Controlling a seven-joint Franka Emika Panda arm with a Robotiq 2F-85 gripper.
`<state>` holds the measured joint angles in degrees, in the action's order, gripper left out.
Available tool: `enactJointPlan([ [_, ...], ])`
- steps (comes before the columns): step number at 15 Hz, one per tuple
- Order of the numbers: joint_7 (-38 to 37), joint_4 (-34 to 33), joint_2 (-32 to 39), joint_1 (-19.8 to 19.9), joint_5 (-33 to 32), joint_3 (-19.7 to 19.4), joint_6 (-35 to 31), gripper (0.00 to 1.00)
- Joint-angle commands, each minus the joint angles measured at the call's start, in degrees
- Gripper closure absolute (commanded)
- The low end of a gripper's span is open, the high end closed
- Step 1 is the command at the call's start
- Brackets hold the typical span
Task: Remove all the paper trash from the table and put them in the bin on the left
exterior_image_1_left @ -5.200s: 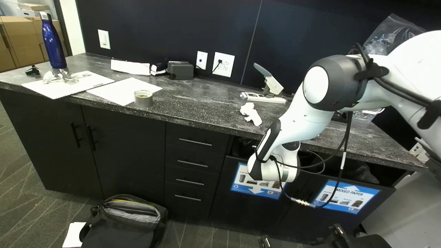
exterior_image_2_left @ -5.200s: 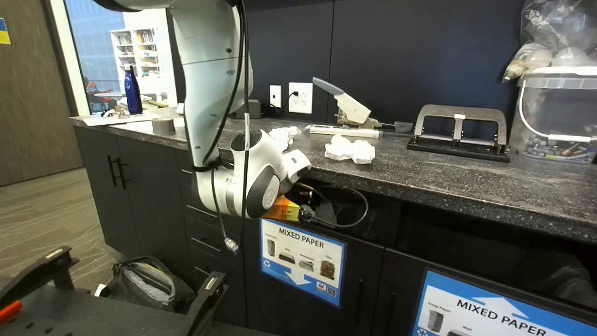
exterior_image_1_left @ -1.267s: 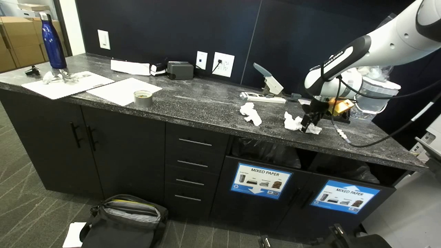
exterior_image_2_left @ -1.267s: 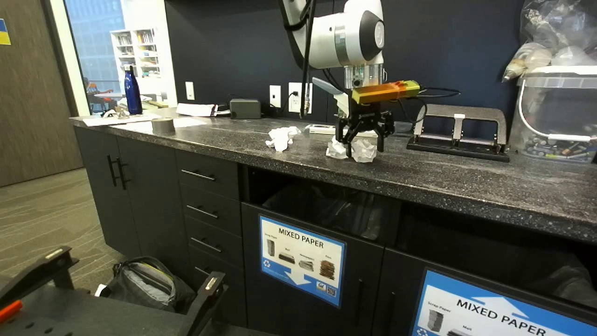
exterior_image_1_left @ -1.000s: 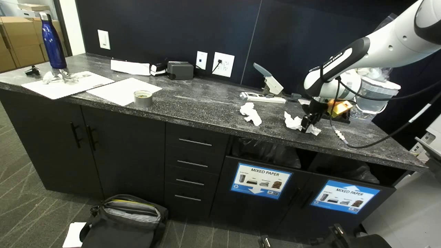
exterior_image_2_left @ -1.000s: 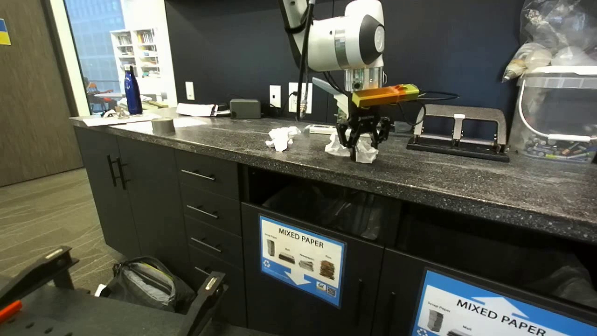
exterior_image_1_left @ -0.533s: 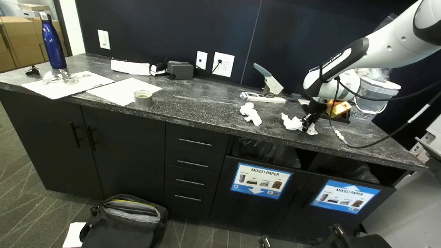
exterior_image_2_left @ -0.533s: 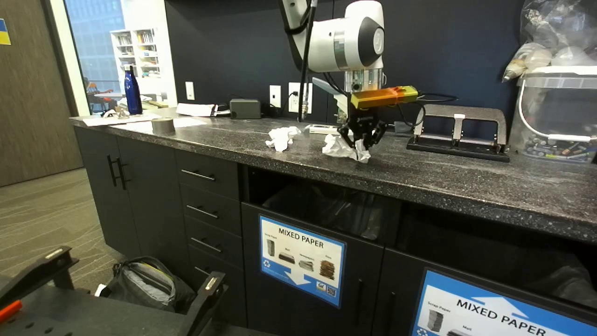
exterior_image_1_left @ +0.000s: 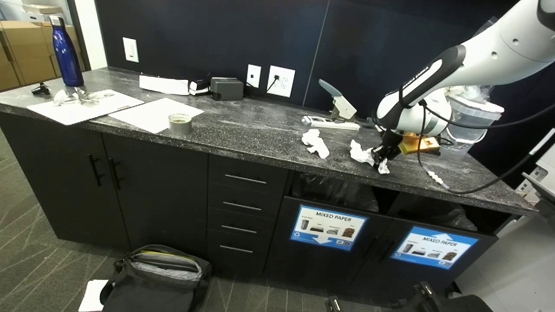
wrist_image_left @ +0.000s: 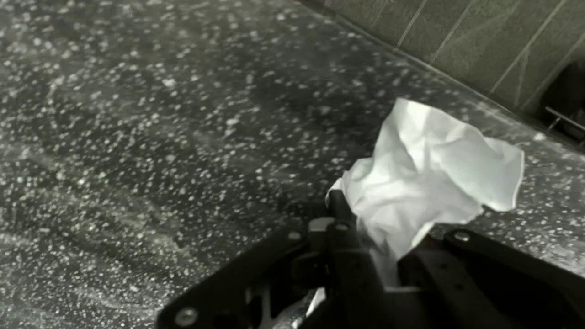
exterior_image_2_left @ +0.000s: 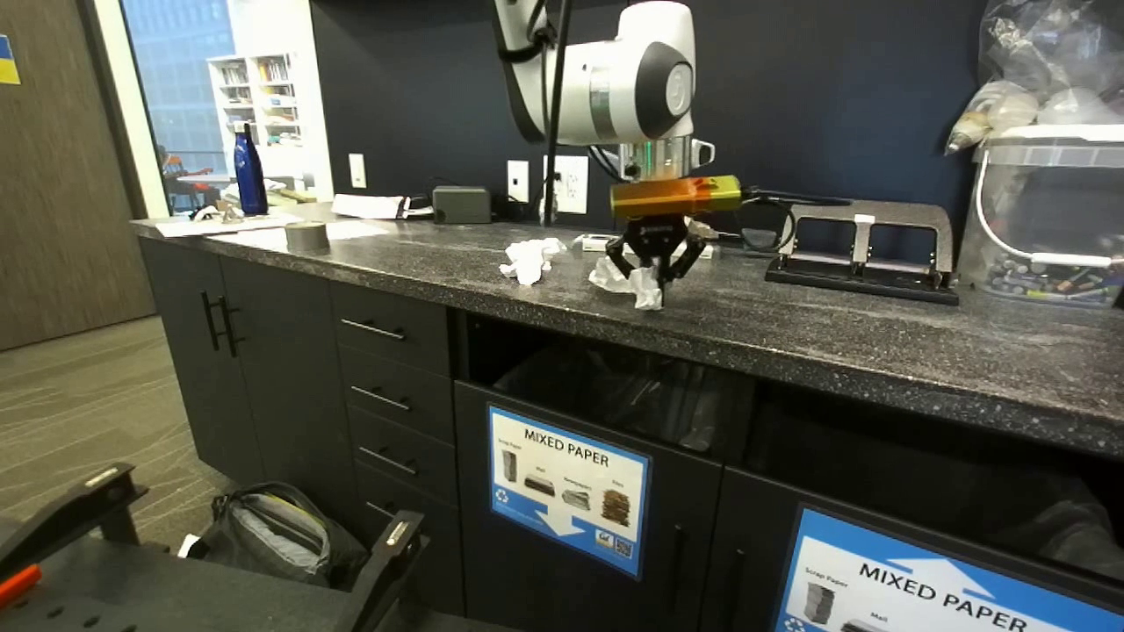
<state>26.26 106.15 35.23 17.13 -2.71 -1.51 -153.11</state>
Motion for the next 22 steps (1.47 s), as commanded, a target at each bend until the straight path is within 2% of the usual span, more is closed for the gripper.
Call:
enactJointPlan([
  [1,-14.17,14.25,-6.25,-6.96,-1.19,-3.49,-10.01,0.88],
  [3,-22.74,20.12,-8.0,-12.61,-3.07,-7.44,-16.75,0.87],
  [8,-43.57,29.39,-6.3,-34.61,-7.92,-26.83,-31.44,0.88],
  [10,-47.96,32.99,-4.68,-43.28,-6.46,-32.96,-35.19,0.87],
  [12,-50.68,37.92,-3.88,-51.72,-3.45,-36.45,-37.22,0.88],
  [13,-46.95,39.73,-2.29,-55.39,3.19,-37.02,-38.94,0.87],
  [14,-46.24,41.27,-0.55,-58.38,6.39,-37.35,-41.18,0.88],
  [17,-42.66,43.12,4.04,-61.66,16.28,-32.91,-48.71,0.86],
  [18,-41.74,43.39,5.35,-60.9,18.86,-30.34,-52.45,0.86],
  [20,-40.5,43.27,7.31,-56.47,22.65,-23.9,-59.29,0.87],
  [22,-40.99,42.05,9.71,-49.59,23.78,-16.92,-66.85,0.87],
])
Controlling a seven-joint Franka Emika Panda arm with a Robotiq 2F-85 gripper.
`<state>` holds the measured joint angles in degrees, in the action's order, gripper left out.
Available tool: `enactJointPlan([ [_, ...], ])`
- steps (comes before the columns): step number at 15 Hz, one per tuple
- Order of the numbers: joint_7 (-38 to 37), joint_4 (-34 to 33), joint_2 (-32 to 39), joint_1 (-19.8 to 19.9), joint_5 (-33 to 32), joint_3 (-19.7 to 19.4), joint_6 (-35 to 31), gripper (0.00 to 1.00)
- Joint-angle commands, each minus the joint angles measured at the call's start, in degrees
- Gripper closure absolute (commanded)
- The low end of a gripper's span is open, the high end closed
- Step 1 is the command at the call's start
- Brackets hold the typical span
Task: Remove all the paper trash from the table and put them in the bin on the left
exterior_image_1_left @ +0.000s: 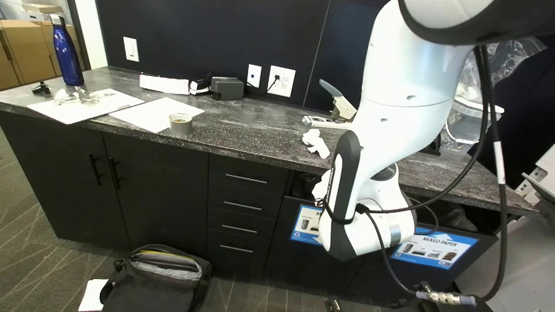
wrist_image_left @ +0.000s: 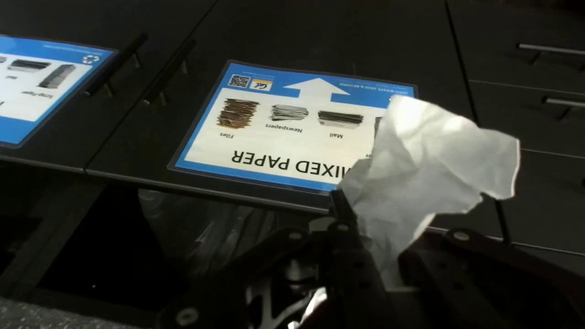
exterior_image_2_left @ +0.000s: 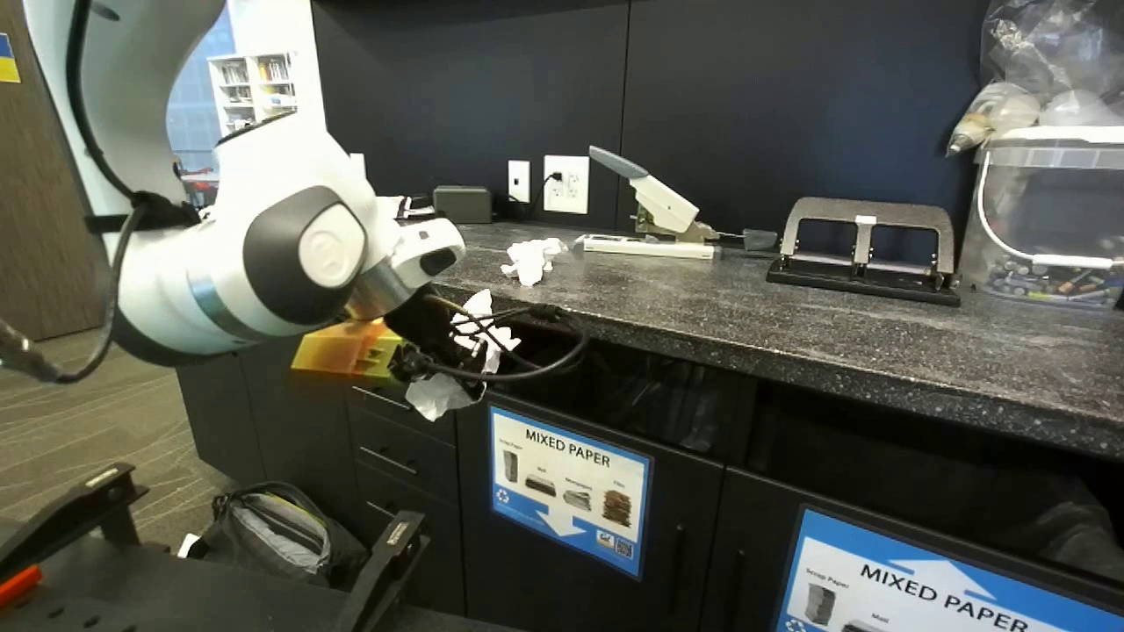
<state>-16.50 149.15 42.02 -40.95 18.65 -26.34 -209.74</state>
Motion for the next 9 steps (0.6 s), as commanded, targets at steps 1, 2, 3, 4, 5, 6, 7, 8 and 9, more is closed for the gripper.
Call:
enactJointPlan([
  [1,1.24,-1.75,4.36,12.66,2.0,11.17,-13.82,0.86],
  [2,1.01,-2.57,5.12,16.96,0.74,13.98,-16.88,0.87],
  [3,1.22,-3.82,6.84,20.97,-0.18,16.37,-19.51,0.86],
  [4,1.38,-5.13,8.23,24.67,-1.62,18.19,-21.53,0.86],
  [5,2.04,-6.3,8.28,27.79,-2.97,19.31,-21.61,0.86],
  [6,2.46,-7.67,9.67,30.74,-4.64,20.39,-22.46,0.87],
  [7,3.09,-9.34,10.3,33.17,-6.09,21.19,-21.53,0.87],
  [8,3.69,-10.96,10.68,35.41,-7.3,21.85,-19.64,0.86],
  [9,4.03,-12.68,11.61,37.55,-8.68,22.54,-18.46,0.86],
])
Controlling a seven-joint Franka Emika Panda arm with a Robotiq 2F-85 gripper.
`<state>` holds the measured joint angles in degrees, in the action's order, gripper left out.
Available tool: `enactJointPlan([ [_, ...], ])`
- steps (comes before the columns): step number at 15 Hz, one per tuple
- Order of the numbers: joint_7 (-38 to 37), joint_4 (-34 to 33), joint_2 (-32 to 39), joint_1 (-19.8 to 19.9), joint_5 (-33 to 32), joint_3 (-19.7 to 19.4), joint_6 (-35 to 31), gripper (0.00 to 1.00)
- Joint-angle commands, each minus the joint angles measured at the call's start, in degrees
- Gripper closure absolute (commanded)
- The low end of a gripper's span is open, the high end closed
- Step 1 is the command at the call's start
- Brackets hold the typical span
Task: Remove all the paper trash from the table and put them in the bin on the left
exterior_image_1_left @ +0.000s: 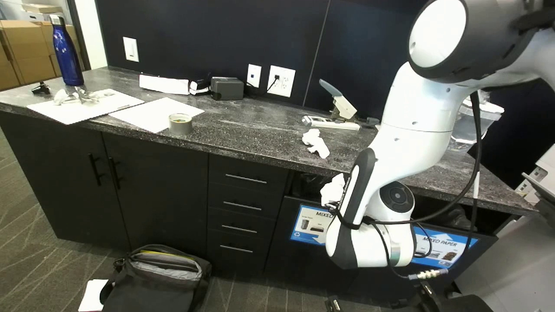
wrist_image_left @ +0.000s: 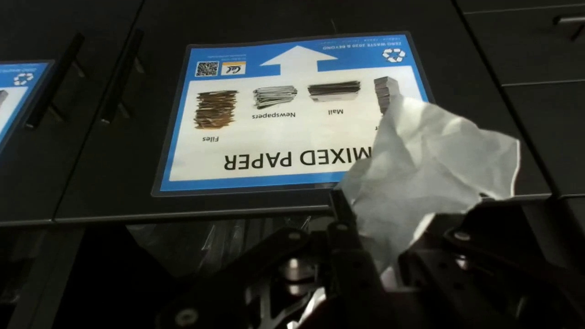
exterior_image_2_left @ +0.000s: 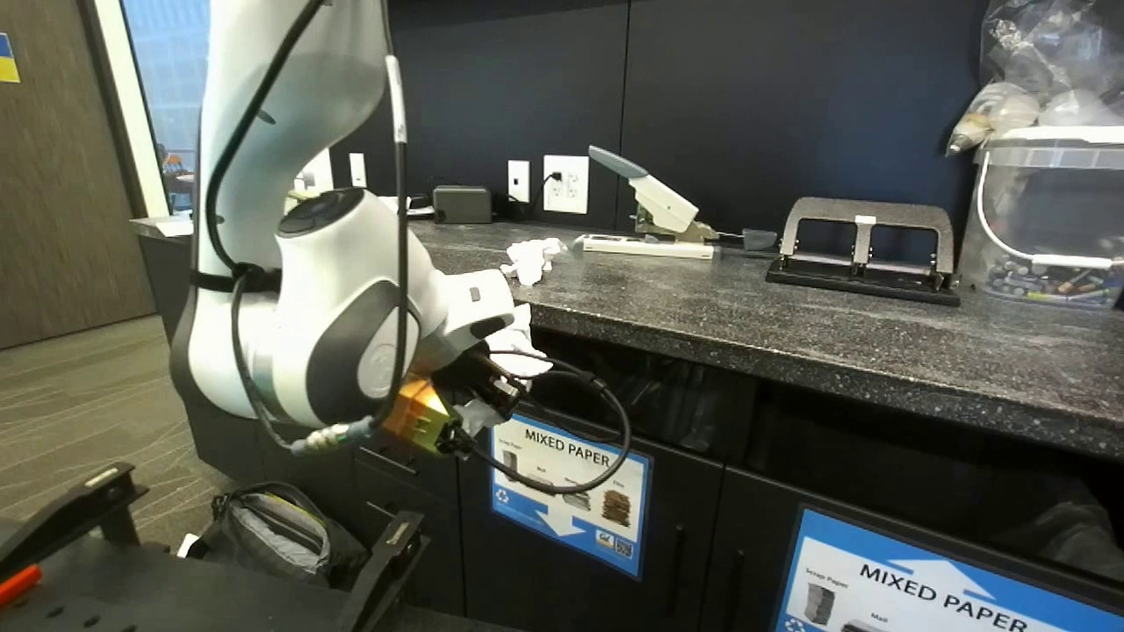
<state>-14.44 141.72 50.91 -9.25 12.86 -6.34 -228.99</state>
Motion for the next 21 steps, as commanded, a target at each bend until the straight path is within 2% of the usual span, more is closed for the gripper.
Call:
enactJointPlan([
  [1,2.27,-6.91,3.66,7.86,-4.51,3.2,2.41,0.86],
  [4,2.94,-12.04,6.15,12.15,-7.86,4.71,7.11,0.87],
  [7,3.52,-16.59,8.57,14.83,-10.02,5.81,8.6,0.86],
  [12,1.09,-21.57,12.42,17.53,-8.32,7.72,4.85,0.87],
  [17,-0.86,-23.87,15.11,18.29,-4.19,8.06,-1.03,0.87],
  [21,-1.19,-26.68,15.88,18.72,-4.36,7.86,-1.23,0.87],
])
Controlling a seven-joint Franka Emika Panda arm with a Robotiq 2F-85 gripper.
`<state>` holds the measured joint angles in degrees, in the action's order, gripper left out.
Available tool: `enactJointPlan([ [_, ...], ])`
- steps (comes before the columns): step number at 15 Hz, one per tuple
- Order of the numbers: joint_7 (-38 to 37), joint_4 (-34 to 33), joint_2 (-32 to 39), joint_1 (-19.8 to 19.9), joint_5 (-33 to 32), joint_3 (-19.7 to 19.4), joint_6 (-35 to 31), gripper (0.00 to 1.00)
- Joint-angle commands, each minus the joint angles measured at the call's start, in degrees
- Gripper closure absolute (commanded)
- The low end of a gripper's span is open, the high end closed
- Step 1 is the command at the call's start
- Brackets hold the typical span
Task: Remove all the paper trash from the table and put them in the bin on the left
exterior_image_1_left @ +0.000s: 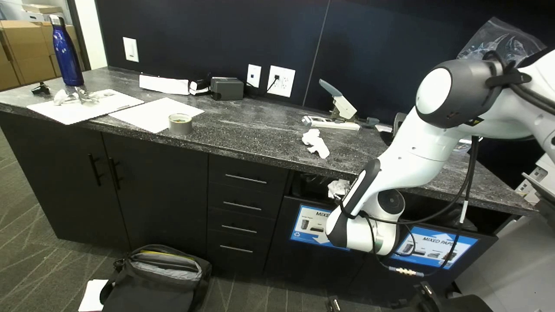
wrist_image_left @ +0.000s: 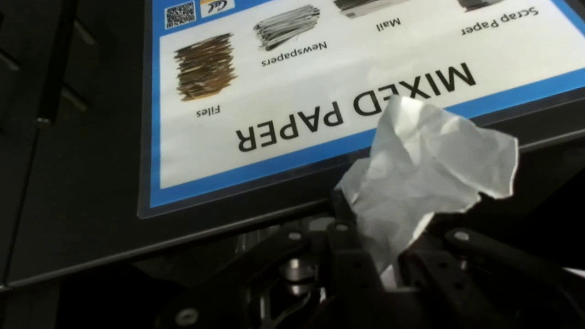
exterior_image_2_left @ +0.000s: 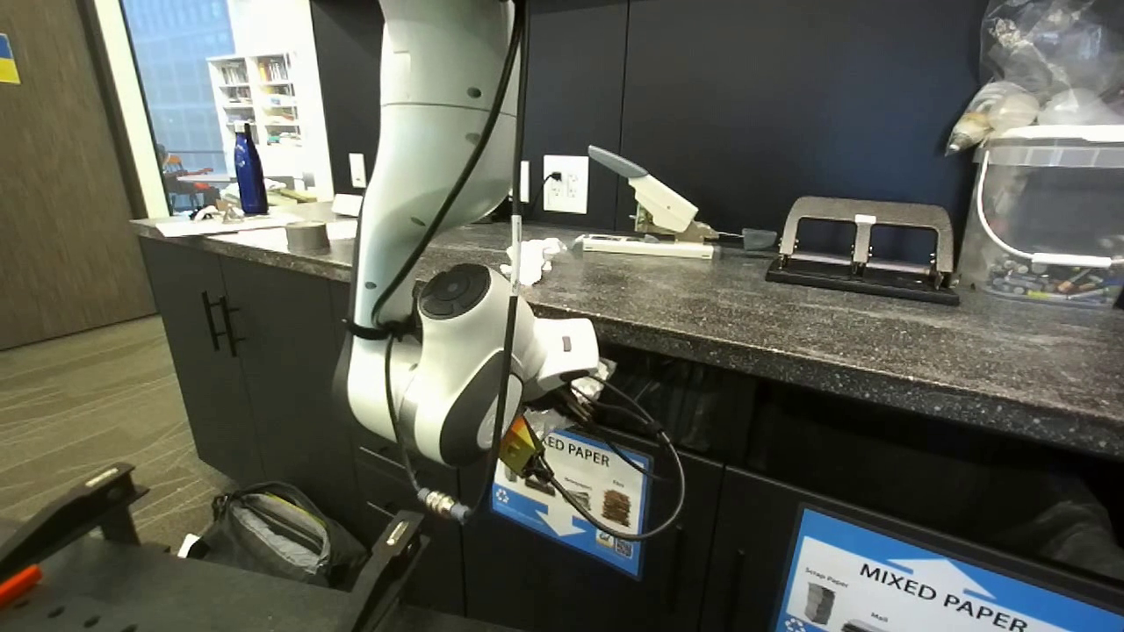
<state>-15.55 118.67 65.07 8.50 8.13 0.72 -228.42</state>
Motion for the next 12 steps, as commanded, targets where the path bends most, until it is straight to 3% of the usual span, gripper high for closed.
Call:
enactJointPlan([
  [1,-0.04,-4.48,1.92,1.15,-0.08,0.86,-1.36,0.87],
  [6,0.75,-10.08,3.3,1.09,-0.7,0.69,2.91,0.87],
  [12,1.16,-17.95,6.55,1.48,0.36,0.22,12.52,0.86],
])
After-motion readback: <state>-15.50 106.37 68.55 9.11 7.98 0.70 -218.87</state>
